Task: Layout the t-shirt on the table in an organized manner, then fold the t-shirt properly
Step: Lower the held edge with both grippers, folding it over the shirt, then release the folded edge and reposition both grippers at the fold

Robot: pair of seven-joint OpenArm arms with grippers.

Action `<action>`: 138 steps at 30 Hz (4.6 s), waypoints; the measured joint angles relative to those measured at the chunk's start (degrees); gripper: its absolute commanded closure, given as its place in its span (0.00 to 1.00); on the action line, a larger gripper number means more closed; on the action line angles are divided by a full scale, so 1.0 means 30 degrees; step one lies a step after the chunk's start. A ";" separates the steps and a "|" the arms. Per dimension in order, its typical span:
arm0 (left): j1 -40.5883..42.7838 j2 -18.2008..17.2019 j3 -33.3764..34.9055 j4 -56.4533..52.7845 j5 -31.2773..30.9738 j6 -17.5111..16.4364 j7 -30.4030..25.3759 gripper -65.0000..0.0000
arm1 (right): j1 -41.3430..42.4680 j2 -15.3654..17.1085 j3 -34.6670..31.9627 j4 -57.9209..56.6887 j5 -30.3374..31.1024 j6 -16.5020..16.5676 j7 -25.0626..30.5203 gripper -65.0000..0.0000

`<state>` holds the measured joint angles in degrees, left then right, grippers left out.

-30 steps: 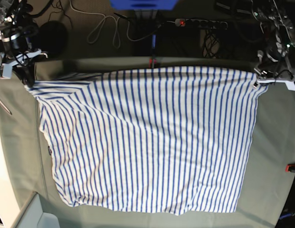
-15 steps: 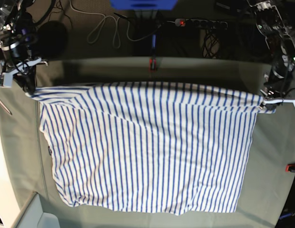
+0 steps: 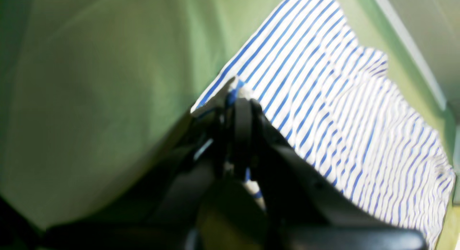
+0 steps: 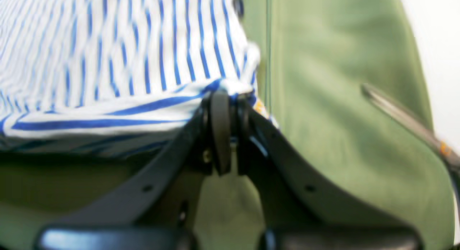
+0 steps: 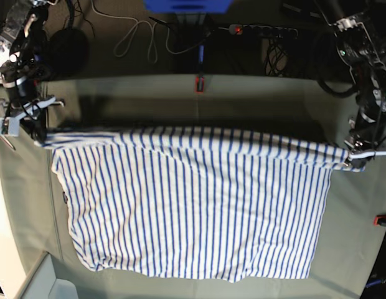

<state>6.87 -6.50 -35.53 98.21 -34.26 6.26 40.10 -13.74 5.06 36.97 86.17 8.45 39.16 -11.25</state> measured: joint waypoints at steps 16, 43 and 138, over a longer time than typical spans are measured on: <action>-0.4590 -0.0109 0.0087 -0.5100 0.0109 -0.0022 -0.0226 1.00 | 0.4736 0.0772 -0.1494 -0.3825 -0.0182 0.0007 -0.0044 1.00; -0.7949 -0.0903 0.0087 -0.9938 0.0109 -0.0015 -0.1763 1.00 | 0.9158 0.2535 -0.4131 -0.9551 -0.0189 0.0007 -0.0175 1.00; -0.4109 -0.1326 0.0015 -1.1081 -0.0233 -0.0095 -0.1282 1.00 | 0.5297 0.1814 -0.1552 -0.7934 -0.2550 0.0000 -0.0284 0.55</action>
<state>-5.45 -10.48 -35.48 64.97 -34.96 5.98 36.25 2.15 10.50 32.32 62.37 0.80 39.16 -12.10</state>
